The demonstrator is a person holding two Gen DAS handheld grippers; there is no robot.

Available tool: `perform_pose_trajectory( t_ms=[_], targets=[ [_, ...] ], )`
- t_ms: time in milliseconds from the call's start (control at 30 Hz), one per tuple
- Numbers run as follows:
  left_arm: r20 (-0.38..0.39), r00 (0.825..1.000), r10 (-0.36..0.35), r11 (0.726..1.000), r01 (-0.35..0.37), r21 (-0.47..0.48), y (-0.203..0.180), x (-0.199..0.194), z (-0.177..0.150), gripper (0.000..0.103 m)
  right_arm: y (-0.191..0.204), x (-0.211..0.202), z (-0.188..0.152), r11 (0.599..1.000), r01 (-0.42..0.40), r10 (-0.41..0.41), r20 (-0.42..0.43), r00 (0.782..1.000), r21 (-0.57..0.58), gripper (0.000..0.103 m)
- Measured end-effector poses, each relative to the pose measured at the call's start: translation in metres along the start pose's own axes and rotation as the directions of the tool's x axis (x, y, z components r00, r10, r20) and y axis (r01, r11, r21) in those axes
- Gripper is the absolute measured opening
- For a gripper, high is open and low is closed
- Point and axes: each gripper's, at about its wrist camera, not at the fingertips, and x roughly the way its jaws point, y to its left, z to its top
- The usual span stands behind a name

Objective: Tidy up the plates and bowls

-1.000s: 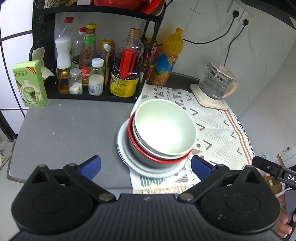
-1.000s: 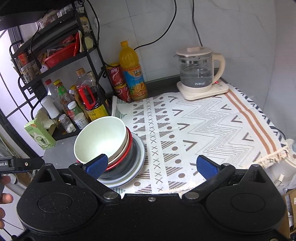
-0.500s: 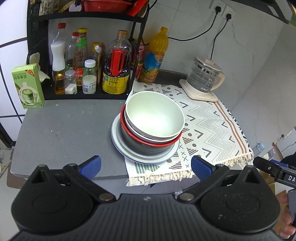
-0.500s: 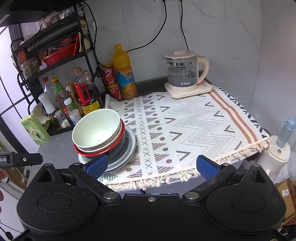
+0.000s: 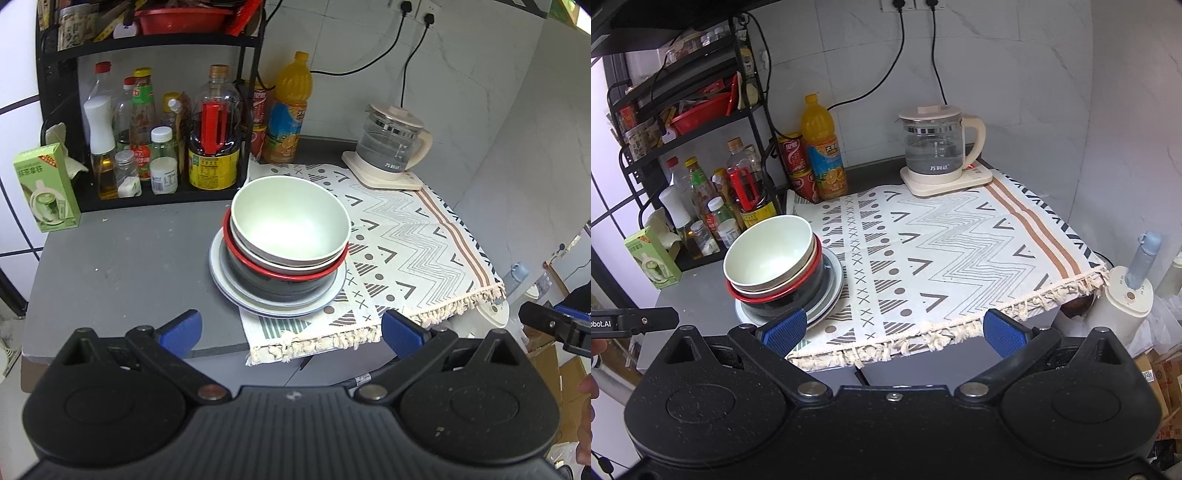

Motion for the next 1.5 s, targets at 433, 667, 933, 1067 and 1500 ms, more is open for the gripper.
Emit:
perform_pose_trajectory(
  t_ms=[433, 667, 933, 1067, 1500],
  targets=[
    [0.001, 1.000, -0.021, 0.999, 0.021, 0.029, -0.014, -0.001, 0.001, 0.102, -0.008, -0.004, -0.004, 1.000, 0.018, -0.018, 0.002, 1.000, 0.011, 0.103],
    [0.007, 1.000, -0.027, 0.999, 0.027, 0.039, -0.020, -0.004, -0.001, 0.102, -0.010, -0.008, -0.005, 1.000, 0.019, -0.019, 0.005, 1.000, 0.009, 0.103],
    [0.012, 0.999, -0.035, 0.998, 0.035, 0.047, -0.023, -0.006, -0.001, 0.102, -0.008, -0.011, -0.007, 1.000, 0.022, -0.022, 0.005, 1.000, 0.007, 0.103],
    [0.007, 0.999, -0.044, 0.998, 0.043, 0.054, -0.025, -0.007, -0.001, 0.102, -0.007, -0.012, -0.009, 0.999, 0.031, -0.031, 0.001, 1.000, 0.012, 0.103],
    [0.011, 0.998, -0.054, 0.995, 0.053, 0.082, -0.022, -0.007, 0.003, 0.102, -0.004, -0.012, -0.007, 0.998, 0.066, -0.066, -0.011, 0.998, 0.001, 0.103]
  ],
)
